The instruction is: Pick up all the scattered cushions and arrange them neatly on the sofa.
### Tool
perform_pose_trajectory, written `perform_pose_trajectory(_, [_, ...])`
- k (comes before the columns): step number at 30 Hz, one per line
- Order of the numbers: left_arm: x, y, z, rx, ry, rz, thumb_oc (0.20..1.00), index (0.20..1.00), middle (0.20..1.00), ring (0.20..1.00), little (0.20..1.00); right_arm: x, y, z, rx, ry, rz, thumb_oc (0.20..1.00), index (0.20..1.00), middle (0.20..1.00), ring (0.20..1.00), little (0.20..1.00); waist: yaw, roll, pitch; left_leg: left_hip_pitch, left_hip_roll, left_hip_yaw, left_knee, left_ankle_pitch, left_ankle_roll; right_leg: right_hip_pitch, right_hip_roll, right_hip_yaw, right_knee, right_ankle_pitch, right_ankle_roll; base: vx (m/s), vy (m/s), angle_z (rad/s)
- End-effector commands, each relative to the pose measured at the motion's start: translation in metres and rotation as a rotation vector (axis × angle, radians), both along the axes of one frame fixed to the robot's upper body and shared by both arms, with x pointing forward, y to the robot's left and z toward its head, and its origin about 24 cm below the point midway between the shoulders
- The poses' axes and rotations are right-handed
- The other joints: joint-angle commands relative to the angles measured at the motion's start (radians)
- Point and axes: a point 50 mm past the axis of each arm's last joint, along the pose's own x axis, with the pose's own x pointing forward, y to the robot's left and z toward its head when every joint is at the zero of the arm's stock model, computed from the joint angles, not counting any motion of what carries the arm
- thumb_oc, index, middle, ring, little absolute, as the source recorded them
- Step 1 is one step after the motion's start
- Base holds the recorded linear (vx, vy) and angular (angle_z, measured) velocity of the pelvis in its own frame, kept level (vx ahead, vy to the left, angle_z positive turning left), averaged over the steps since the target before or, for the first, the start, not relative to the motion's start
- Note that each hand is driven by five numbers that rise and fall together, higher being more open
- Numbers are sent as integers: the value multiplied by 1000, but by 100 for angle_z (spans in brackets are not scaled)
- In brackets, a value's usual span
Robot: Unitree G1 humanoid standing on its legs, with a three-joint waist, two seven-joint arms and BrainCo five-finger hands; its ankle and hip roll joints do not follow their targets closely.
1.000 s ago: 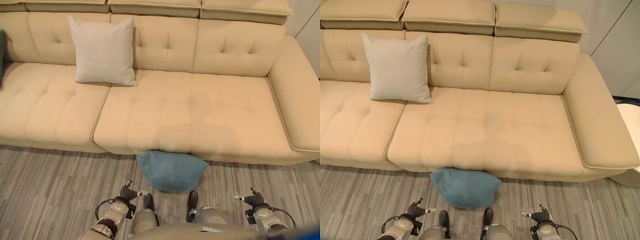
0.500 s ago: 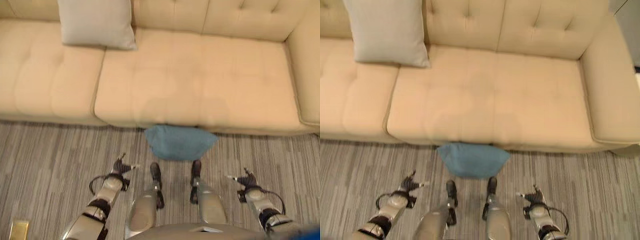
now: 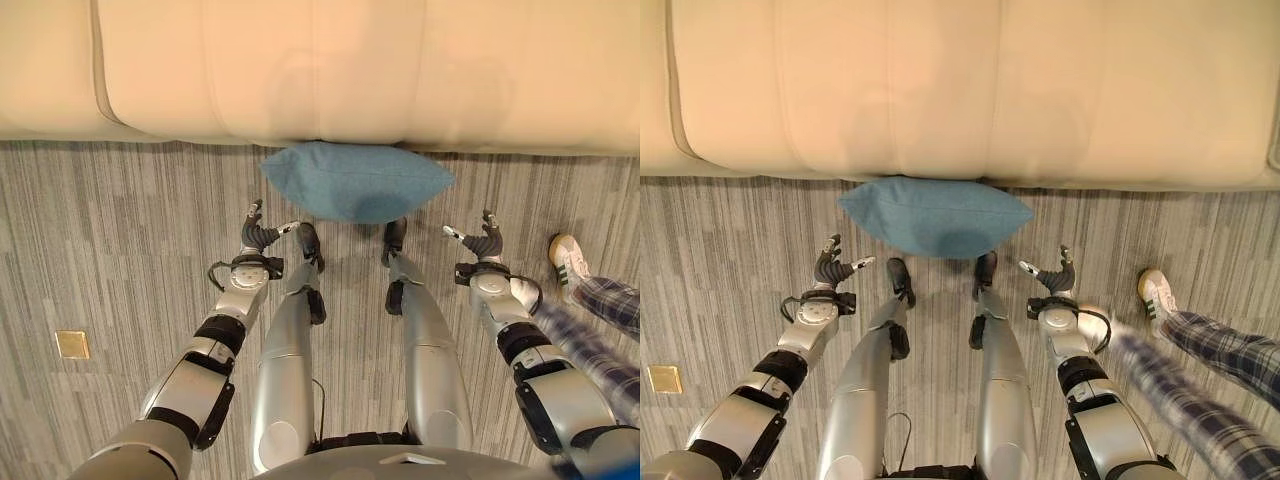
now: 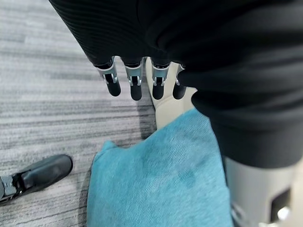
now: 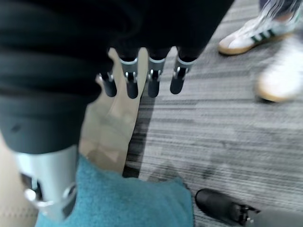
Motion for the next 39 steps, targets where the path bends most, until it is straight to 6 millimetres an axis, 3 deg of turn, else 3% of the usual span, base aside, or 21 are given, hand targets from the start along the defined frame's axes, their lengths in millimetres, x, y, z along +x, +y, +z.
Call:
perform_pose_trajectory(1, [-13, -5, -14, -27, 2, 9, 1000, 1000, 1000, 1000, 1000, -17, -6, -14, 3, -7, -42, 1000, 1000, 1000, 1000, 1000, -2, 36, -106, -49, 10, -66, 23, -61, -78, -21, -21, 7, 10, -3, 104, 11, -17, 4])
perform_pose_trajectory(11, [1, -23, 1, -13, -32, -48, 1000, 1000, 1000, 1000, 1000, -5, 11, -3, 3, -39, 16, 1000, 1000, 1000, 1000, 1000, -5, 50, -126, -134, 2, -83, -10, -44, -75, -127, -25, 22, 16, 3, 107, 1, -1, 0])
perform_pose_trajectory(20, [8, -27, 10, 15, -43, -68, 1000, 1000, 1000, 1000, 1000, 2, 16, 4, -18, -47, 40, 1000, 1000, 1000, 1000, 1000, -12, 48, -134, -185, 3, -86, -21, -29, -75, -183, -24, 27, 19, 14, 112, -2, -5, 1])
perform_pose_trajectory(32, [-4, -23, -9, -10, 13, -55, 1000, 1000, 1000, 1000, 1000, -13, 6, -19, -19, 34, 28, 1000, 1000, 1000, 1000, 1000, -1, 48, -195, -140, -4, -89, -83, -12, -75, -153, -19, 26, -17, 20, 115, 9, -8, 0])
perform_pose_trajectory(37, [-23, -19, -39, -16, 124, -59, 1000, 1000, 1000, 1000, 1000, -33, -3, -48, -30, 159, 32, 1000, 1000, 1000, 1000, 1000, 4, 45, -242, -9, -11, -97, -127, -12, -82, -31, -12, 6, -55, 16, 116, 8, -13, -1])
perform_pose_trajectory(39, [-40, -15, -60, -11, 208, -59, 1000, 1000, 1000, 1000, 1000, -49, -9, -66, -38, 244, 34, 1000, 1000, 1000, 1000, 1000, 5, 41, -260, 88, -17, -101, -151, -16, -88, 64, -7, -7, -83, 15, 117, 38, -22, -7])
